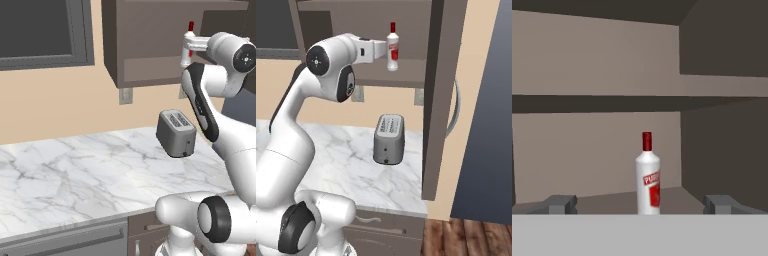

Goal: Get the candle and the liquor from the cabinet and move them to the dining counter.

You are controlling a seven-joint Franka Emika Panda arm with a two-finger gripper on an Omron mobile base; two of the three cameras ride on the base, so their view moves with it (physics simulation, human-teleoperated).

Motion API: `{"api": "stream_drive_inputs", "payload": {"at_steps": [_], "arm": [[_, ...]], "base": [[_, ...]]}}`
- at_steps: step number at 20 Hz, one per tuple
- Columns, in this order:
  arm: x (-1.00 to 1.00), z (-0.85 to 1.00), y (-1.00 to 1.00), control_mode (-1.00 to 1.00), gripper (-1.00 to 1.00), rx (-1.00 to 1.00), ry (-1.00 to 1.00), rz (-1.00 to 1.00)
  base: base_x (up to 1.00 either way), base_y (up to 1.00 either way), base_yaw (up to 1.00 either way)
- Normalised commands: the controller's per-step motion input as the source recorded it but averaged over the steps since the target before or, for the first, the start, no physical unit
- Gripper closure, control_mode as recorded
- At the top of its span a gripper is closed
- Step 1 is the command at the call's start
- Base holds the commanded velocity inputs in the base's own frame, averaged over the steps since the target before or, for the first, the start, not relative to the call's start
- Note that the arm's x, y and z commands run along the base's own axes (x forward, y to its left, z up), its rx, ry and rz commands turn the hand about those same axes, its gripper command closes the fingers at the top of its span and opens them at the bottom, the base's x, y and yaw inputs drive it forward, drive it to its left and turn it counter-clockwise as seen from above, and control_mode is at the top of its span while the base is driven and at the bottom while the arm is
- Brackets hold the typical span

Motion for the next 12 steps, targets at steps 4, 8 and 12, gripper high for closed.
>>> {"api": "stream_drive_inputs", "payload": {"at_steps": [4, 8, 12], "arm": [[0.22, 0.0, -0.14, -1.0, -1.0, 0.0, 0.0, 0.0], [0.21, 0.0, -0.12, -1.0, -1.0, 0.0, 0.0, 0.0], [0.21, 0.0, -0.06, -1.0, -1.0, 0.0, 0.0, 0.0]], "base": [[0.0, 0.0, 0.0], [0.0, 0.0, 0.0], [0.0, 0.0, 0.0]]}}
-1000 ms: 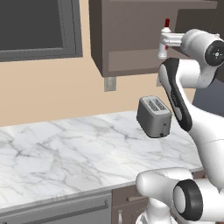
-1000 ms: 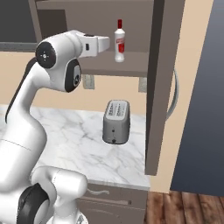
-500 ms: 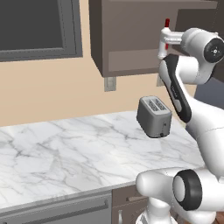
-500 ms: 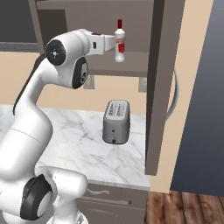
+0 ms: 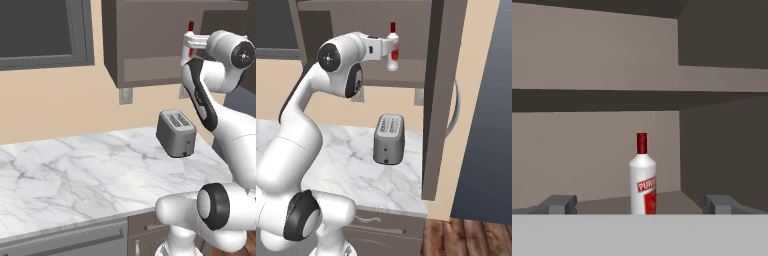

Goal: Get the candle and the liquor from the cabinet and move them to the dining counter.

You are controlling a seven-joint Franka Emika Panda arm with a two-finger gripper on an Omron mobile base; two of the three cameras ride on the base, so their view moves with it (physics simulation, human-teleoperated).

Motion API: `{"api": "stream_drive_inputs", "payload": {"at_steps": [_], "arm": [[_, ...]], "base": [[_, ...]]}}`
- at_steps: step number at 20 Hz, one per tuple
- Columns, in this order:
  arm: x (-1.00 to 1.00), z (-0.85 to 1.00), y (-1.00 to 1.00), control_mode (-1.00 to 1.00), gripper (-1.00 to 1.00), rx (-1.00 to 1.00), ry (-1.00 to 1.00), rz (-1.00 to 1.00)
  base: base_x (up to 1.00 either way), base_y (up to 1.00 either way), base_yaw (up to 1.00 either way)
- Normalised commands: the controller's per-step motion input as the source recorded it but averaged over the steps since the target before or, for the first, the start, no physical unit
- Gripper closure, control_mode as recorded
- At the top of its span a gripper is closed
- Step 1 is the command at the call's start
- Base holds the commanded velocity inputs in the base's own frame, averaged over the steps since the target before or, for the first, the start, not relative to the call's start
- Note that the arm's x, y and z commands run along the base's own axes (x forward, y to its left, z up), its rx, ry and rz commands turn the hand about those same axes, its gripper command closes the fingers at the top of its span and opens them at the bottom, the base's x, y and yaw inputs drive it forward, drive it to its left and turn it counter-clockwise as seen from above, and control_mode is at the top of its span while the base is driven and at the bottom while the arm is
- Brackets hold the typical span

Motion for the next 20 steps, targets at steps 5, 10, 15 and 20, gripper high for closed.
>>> {"api": "stream_drive_inputs", "payload": {"at_steps": [5, 10, 15, 20], "arm": [[0.23, 0.0, -0.01, -1.0, -1.0, 0.0, 0.0, 0.0], [0.25, 0.0, 0.0, -1.0, -1.0, 0.0, 0.0, 0.0], [0.23, 0.0, -0.01, -1.0, -1.0, 0.0, 0.0, 0.0], [0.25, 0.0, -0.06, -1.0, -1.0, 0.0, 0.0, 0.0]], "base": [[0.0, 0.0, 0.0], [0.0, 0.0, 0.0], [0.0, 0.0, 0.0], [0.0, 0.0, 0.0]]}}
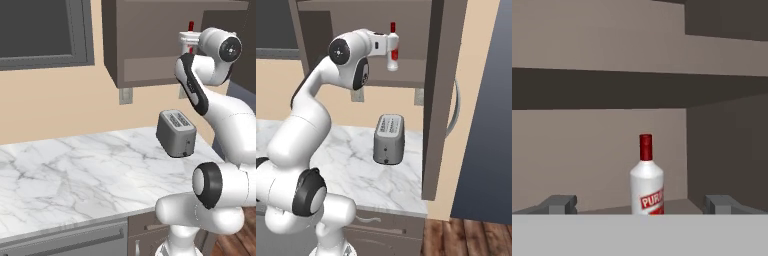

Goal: Get the candle and the liquor from the cabinet and move them to the dining counter.

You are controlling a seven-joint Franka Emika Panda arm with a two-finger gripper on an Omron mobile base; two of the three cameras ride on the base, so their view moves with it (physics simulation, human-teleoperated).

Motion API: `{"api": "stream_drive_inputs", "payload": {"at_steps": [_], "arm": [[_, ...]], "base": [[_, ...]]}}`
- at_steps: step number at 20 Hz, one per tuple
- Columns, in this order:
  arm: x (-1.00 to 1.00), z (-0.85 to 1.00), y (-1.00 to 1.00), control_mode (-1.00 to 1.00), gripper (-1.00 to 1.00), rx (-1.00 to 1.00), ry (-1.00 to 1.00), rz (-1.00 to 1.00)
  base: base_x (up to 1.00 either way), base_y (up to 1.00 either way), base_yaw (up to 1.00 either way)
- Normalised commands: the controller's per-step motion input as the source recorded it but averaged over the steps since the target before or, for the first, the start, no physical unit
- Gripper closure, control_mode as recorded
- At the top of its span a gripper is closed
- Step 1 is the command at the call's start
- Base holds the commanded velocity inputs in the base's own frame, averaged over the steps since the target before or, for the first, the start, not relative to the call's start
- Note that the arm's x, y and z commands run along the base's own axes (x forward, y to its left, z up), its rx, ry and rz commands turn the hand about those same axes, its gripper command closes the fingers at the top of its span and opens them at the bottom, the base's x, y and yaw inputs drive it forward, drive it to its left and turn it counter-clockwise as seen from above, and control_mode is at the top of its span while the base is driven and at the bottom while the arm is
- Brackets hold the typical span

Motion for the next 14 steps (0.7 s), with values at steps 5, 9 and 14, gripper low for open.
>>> {"api": "stream_drive_inputs", "payload": {"at_steps": [5, 9, 14], "arm": [[0.23, 0.0, -0.09, -1.0, -1.0, 0.0, 0.0, 0.0], [0.26, 0.0, -0.1, -1.0, -1.0, 0.0, 0.0, 0.0], [0.22, 0.0, -0.1, -1.0, -1.0, 0.01, 0.0, 0.0]], "base": [[0.0, 0.0, 0.0], [0.0, 0.0, 0.0], [0.0, 0.0, 0.0]]}}
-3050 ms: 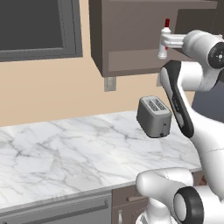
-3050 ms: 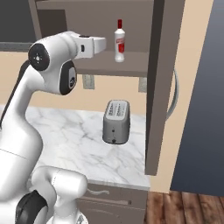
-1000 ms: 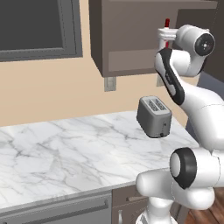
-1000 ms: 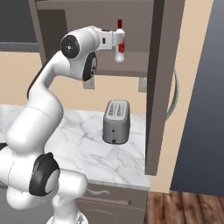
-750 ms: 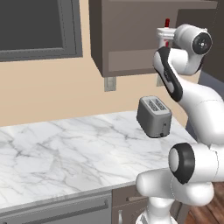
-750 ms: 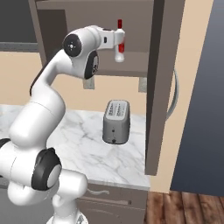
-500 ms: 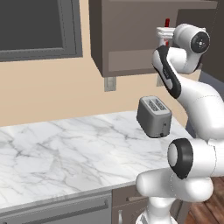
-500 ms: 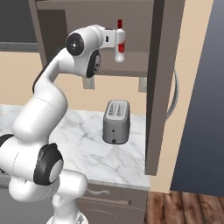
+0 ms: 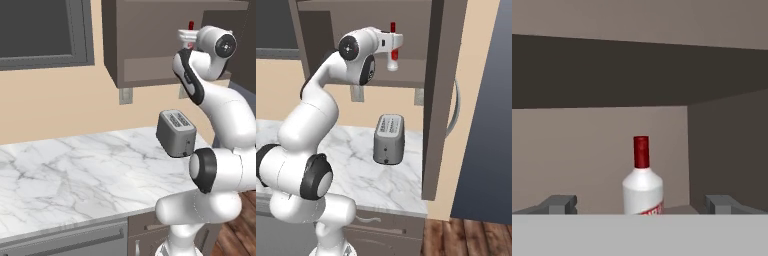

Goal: Get the candle and the liquor from the cabinet and move them to the dining counter.

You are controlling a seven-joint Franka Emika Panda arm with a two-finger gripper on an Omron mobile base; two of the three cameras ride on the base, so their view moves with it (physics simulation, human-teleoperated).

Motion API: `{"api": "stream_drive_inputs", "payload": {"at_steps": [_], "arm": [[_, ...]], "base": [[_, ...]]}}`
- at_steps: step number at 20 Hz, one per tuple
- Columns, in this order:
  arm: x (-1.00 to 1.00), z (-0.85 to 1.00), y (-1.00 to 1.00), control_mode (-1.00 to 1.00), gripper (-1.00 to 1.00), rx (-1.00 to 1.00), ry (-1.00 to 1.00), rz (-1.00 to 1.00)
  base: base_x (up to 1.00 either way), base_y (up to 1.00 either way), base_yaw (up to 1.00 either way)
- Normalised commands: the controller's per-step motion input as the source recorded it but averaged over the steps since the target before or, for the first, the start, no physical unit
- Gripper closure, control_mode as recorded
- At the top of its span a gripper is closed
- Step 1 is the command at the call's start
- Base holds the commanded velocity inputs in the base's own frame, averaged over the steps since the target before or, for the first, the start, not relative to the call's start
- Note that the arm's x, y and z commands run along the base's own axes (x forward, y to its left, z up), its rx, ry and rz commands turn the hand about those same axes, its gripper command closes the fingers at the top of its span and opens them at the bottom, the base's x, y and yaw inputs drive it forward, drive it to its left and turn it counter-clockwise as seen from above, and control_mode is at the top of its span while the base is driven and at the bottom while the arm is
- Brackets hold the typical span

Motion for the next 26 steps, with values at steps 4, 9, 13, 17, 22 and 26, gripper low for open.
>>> {"api": "stream_drive_inputs", "payload": {"at_steps": [4, 9, 13, 17, 22, 26], "arm": [[0.23, 0.0, -0.09, -1.0, -1.0, 0.01, 0.0, 0.0], [0.24, 0.0, -0.02, -1.0, -1.0, 0.0, 0.0, 0.0], [0.18, 0.0, 0.0, -1.0, -1.0, 0.0, 0.0, 0.0], [0.17, 0.0, 0.0, -1.0, -1.0, 0.0, 0.0, 0.0], [0.22, 0.0, -0.02, -1.0, -1.0, 0.0, 0.0, 0.0], [0.21, 0.0, -0.05, -1.0, -1.0, 0.0, 0.0, 0.0]], "base": [[0.0, 0.0, 0.0], [0.0, 0.0, 0.0], [0.0, 0.0, 0.0], [0.0, 0.0, 0.0], [0.0, 0.0, 0.0], [0.0, 0.0, 0.0]]}}
